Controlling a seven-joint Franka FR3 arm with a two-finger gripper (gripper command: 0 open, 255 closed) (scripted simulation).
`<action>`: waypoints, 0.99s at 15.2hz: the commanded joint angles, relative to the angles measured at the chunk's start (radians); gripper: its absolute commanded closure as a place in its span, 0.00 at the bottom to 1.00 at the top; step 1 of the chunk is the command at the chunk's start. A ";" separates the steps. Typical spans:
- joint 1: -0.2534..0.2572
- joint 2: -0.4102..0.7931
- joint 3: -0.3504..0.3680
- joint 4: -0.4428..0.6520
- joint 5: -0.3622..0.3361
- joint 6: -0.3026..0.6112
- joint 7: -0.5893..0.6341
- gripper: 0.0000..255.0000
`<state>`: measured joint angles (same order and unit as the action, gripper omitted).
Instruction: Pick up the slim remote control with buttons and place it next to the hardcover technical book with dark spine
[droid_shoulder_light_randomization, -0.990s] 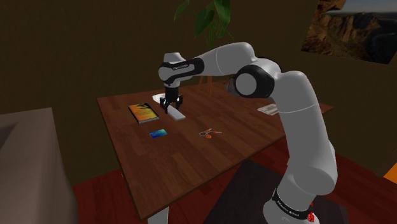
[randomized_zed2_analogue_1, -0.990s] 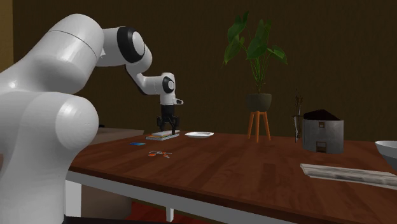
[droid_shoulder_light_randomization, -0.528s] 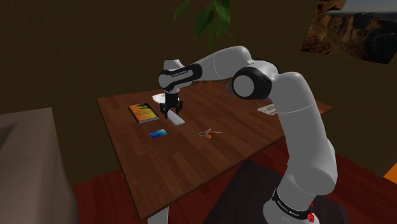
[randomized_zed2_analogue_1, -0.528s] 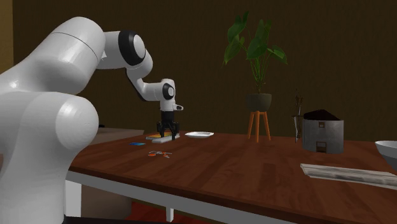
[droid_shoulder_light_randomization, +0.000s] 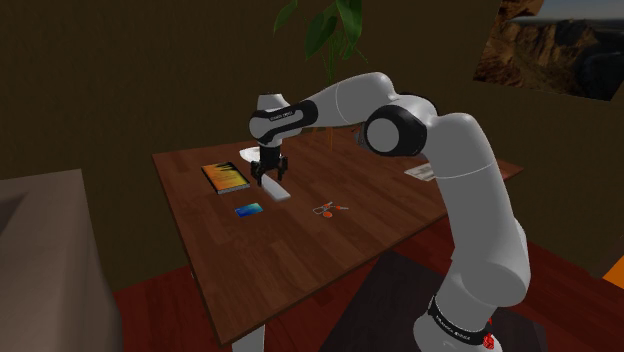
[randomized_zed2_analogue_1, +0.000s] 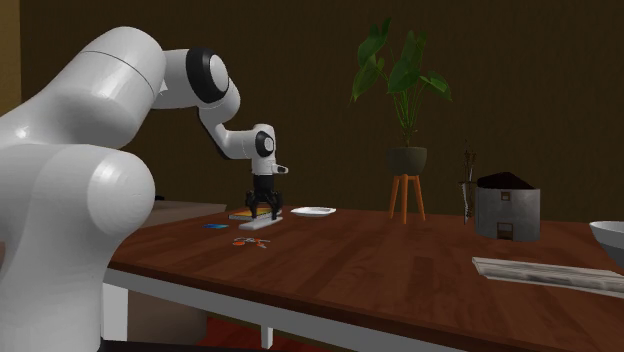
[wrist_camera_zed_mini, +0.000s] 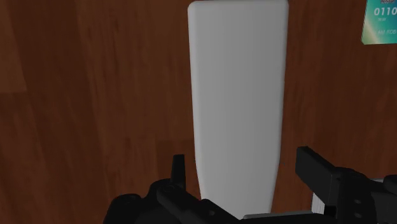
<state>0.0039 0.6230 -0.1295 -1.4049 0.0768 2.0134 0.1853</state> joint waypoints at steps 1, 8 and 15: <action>0.000 0.000 0.000 0.000 0.000 0.000 0.000 0.00; 0.000 -0.035 -0.003 0.073 -0.005 -0.107 0.004 0.00; 0.000 -0.035 -0.003 0.073 -0.005 -0.107 0.004 0.00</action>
<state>0.0036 0.5883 -0.1327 -1.3322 0.0714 1.9064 0.1891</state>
